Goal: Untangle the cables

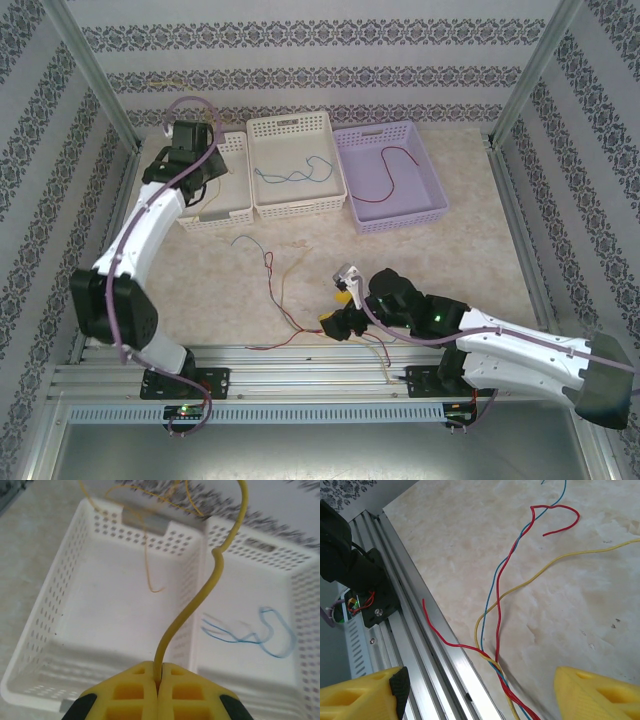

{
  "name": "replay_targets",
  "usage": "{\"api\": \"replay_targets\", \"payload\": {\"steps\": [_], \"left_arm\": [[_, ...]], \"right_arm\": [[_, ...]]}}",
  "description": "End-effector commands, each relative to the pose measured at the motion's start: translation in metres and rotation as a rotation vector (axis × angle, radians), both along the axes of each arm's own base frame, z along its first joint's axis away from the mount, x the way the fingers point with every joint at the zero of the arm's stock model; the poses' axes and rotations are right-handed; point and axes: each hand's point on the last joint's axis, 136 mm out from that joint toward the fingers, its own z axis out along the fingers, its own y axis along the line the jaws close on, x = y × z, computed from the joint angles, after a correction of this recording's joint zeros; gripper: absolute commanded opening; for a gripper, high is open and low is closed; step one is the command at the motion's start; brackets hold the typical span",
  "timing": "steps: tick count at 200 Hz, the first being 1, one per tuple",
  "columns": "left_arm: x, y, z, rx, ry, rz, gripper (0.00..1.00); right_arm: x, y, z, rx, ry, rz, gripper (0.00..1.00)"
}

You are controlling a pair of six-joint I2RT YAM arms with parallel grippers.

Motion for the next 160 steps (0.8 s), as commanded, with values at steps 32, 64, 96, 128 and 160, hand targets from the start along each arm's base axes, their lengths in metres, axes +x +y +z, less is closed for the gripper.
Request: {"api": "replay_targets", "payload": {"steps": [32, 64, 96, 128, 160], "left_arm": [[0.035, 0.007, -0.072, -0.037, 0.174, 0.006, 0.00], [0.054, 0.008, -0.098, -0.027, 0.196, 0.009, 0.00], [0.067, 0.001, -0.129, -0.046, 0.271, -0.022, 0.04], [0.067, 0.001, -0.114, -0.051, 0.248, -0.022, 0.57], [0.056, -0.002, -0.055, -0.060, 0.145, -0.033, 1.00]], "right_arm": [[-0.005, 0.010, 0.006, 0.034, 0.010, 0.031, 0.75], [-0.004, 0.011, 0.004, 0.036, 0.014, 0.028, 0.75], [-0.005, 0.013, 0.002, 0.030, 0.021, 0.033, 0.75], [-0.004, 0.012, 0.001, 0.014, 0.020, 0.024, 0.76], [0.001, 0.012, -0.005, -0.011, 0.018, 0.008, 0.77]]}}
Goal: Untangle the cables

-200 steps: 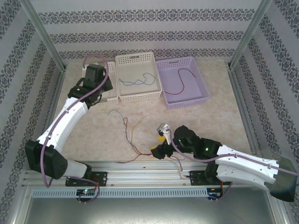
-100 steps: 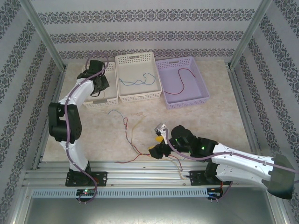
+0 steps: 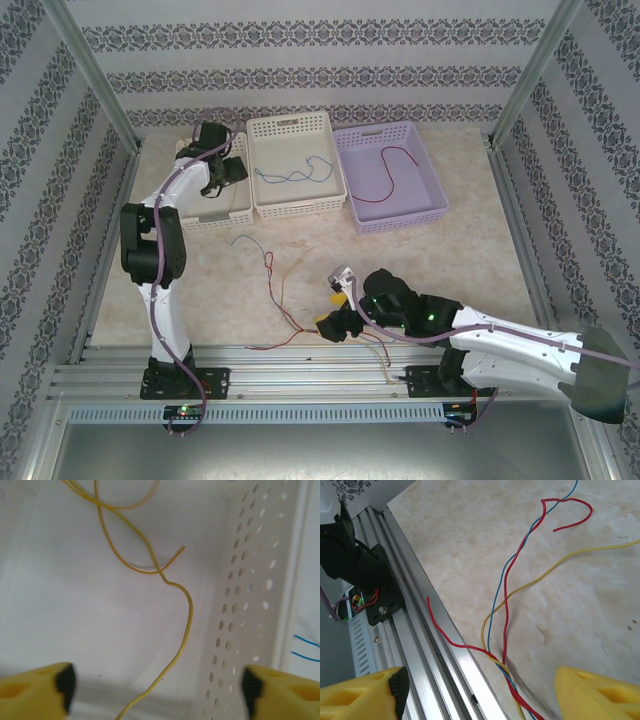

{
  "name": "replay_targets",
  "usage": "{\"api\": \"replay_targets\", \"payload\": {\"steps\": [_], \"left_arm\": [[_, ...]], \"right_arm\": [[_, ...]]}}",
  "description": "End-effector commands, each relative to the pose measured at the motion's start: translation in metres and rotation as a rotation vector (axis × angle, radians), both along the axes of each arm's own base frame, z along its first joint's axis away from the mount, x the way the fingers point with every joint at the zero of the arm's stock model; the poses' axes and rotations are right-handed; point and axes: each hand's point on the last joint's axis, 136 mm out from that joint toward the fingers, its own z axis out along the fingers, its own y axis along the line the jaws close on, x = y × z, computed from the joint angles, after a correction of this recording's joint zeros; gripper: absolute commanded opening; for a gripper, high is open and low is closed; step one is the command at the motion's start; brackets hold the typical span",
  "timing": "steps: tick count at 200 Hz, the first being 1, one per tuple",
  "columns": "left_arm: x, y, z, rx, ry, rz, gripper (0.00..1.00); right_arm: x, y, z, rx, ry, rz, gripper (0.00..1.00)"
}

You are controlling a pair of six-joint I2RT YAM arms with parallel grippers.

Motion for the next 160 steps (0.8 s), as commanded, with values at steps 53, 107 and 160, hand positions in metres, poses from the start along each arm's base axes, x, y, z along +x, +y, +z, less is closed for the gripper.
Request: {"api": "replay_targets", "payload": {"steps": [53, 107, 160], "left_arm": [[-0.082, -0.021, 0.147, -0.037, -0.252, -0.029, 1.00], [-0.177, -0.038, 0.115, -0.092, -0.251, -0.054, 1.00], [-0.227, -0.036, 0.086, -0.089, -0.208, -0.065, 1.00]], "right_arm": [[0.025, 0.043, -0.019, -0.135, 0.040, 0.006, 0.78], [0.025, 0.084, -0.059, -0.212, 0.163, 0.103, 0.66], [0.026, 0.105, -0.084, -0.253, 0.187, 0.118, 0.51]]}}
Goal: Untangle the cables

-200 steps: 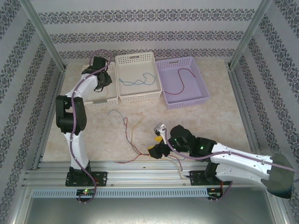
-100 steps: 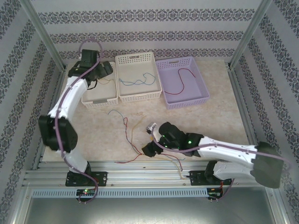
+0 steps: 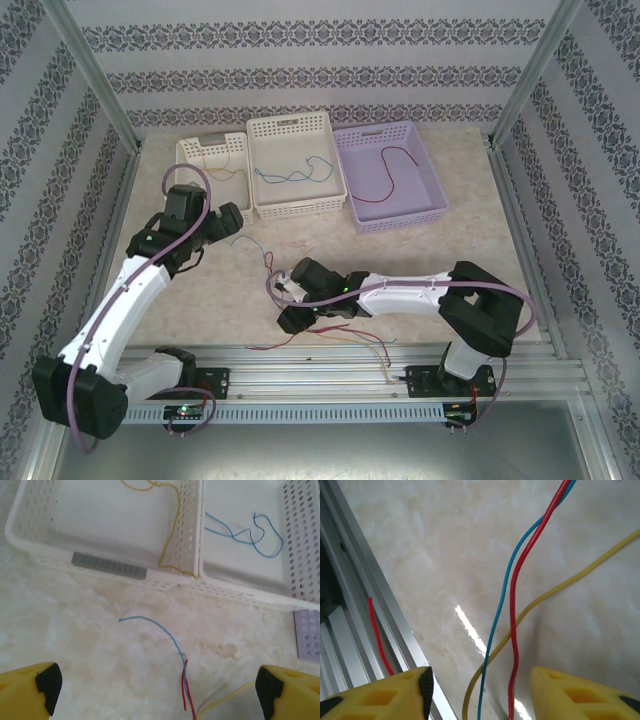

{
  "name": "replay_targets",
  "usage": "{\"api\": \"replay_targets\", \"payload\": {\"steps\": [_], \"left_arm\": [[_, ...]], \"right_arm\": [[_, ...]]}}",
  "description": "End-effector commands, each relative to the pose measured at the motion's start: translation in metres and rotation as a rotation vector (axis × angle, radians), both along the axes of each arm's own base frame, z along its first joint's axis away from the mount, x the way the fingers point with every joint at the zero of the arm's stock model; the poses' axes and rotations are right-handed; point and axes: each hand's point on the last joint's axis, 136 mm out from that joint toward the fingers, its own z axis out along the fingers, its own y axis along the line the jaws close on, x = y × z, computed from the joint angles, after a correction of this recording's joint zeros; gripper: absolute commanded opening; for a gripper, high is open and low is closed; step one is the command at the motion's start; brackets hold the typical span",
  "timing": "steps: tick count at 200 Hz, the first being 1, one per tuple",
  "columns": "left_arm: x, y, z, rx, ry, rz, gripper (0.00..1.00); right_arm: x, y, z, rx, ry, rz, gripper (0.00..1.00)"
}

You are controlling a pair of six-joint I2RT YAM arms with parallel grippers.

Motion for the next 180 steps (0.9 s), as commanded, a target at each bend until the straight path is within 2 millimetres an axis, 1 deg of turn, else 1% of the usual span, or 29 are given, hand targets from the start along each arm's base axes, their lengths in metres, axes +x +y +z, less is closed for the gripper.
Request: {"api": "replay_targets", "payload": {"steps": [1, 9, 23, 36, 57, 63, 101, 122, 132, 159, 180], "left_arm": [[-0.014, 0.002, -0.001, -0.002, -0.007, 0.017, 1.00], [-0.018, 0.002, -0.006, -0.007, -0.006, 0.019, 1.00], [-0.023, 0.001, -0.010, -0.015, -0.006, 0.014, 1.00], [-0.026, 0.001, -0.014, -0.005, 0.006, 0.013, 1.00], [-0.030, 0.000, -0.020, 0.007, 0.022, 0.004, 1.00], [-0.031, 0.000, -0.021, 0.010, 0.023, 0.003, 1.00], [-0.035, -0.003, -0.028, 0.015, 0.031, -0.006, 1.00], [-0.038, -0.004, -0.034, 0.023, 0.042, -0.010, 1.00], [-0.039, -0.004, -0.036, 0.025, 0.044, -0.011, 1.00], [-0.041, -0.005, -0.041, 0.024, 0.047, -0.014, 1.00], [-0.043, -0.008, -0.045, 0.021, 0.050, -0.022, 1.00]], "right_arm": [[0.002, 0.018, 0.011, 0.039, -0.013, 0.022, 0.51], [0.003, 0.021, 0.011, 0.045, -0.015, 0.020, 0.50], [0.002, 0.024, 0.007, 0.037, -0.013, 0.022, 0.46], [0.003, 0.023, 0.002, 0.013, -0.019, 0.021, 0.37], [0.006, 0.018, -0.003, -0.013, -0.030, 0.006, 0.24], [0.006, 0.018, -0.003, -0.015, -0.034, 0.003, 0.21], [0.006, 0.014, -0.009, -0.037, -0.029, -0.005, 0.21], [0.010, 0.011, -0.012, -0.068, -0.039, -0.018, 0.30], [0.010, 0.011, -0.013, -0.079, -0.043, -0.017, 0.30], [0.012, 0.010, -0.016, -0.104, -0.059, -0.022, 0.20], [0.013, 0.011, -0.017, -0.112, -0.059, -0.022, 0.05]]}}
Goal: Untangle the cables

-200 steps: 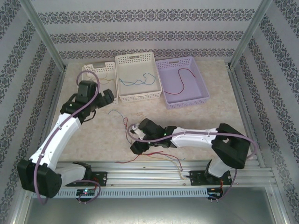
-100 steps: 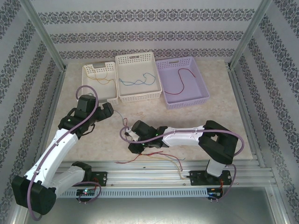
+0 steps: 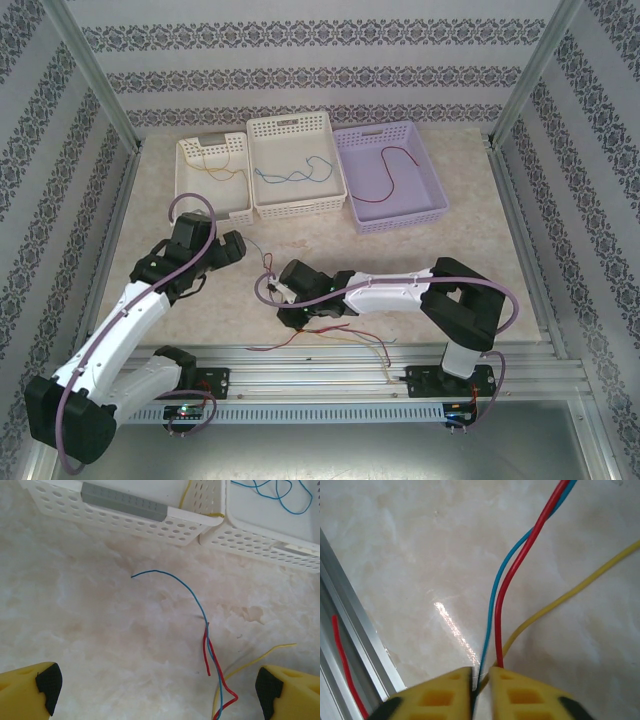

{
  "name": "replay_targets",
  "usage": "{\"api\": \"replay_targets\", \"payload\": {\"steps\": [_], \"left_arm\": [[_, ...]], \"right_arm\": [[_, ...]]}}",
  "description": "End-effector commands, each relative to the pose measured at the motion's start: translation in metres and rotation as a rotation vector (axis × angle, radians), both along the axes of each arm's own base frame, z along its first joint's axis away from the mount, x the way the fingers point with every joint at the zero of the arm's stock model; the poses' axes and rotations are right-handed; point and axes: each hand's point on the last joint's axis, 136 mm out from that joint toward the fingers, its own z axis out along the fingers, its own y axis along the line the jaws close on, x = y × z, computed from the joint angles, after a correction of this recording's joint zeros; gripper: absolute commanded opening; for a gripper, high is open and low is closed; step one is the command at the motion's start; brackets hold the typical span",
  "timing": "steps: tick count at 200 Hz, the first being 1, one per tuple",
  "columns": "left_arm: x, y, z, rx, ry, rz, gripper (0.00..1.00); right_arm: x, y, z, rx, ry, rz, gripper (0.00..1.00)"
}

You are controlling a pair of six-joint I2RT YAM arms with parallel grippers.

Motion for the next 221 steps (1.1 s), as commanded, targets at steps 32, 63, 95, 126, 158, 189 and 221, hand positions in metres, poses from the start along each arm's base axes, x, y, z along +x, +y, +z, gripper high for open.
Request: {"api": "replay_targets", "payload": {"steps": [32, 63, 95, 126, 158, 189, 221], "left_arm": [[-0.007, -0.012, -0.005, -0.037, -0.019, -0.018, 1.00], [-0.013, -0.040, -0.003, -0.115, -0.064, -0.092, 1.00], [-0.018, -0.063, 0.000, -0.175, -0.104, -0.156, 1.00], [-0.023, -0.097, 0.012, -0.279, -0.179, -0.285, 1.00], [-0.032, -0.142, 0.023, -0.385, -0.270, -0.456, 1.00], [-0.041, -0.170, 0.027, -0.480, -0.329, -0.553, 1.00], [-0.046, -0.189, 0.032, -0.568, -0.374, -0.611, 1.00]], "right_arm": [[0.011, -0.002, 0.022, 0.029, -0.064, -0.026, 0.00], [0.024, -0.011, 0.081, 0.257, -0.045, -0.056, 0.00], [0.029, -0.023, 0.120, 0.382, -0.050, -0.065, 0.00], [0.033, -0.035, 0.137, 0.474, -0.037, -0.090, 0.00], [0.036, -0.043, 0.174, 0.623, -0.035, -0.090, 0.00], [0.039, -0.048, 0.191, 0.673, -0.032, -0.096, 0.00], [0.040, -0.051, 0.203, 0.727, -0.029, -0.108, 0.00]]}}
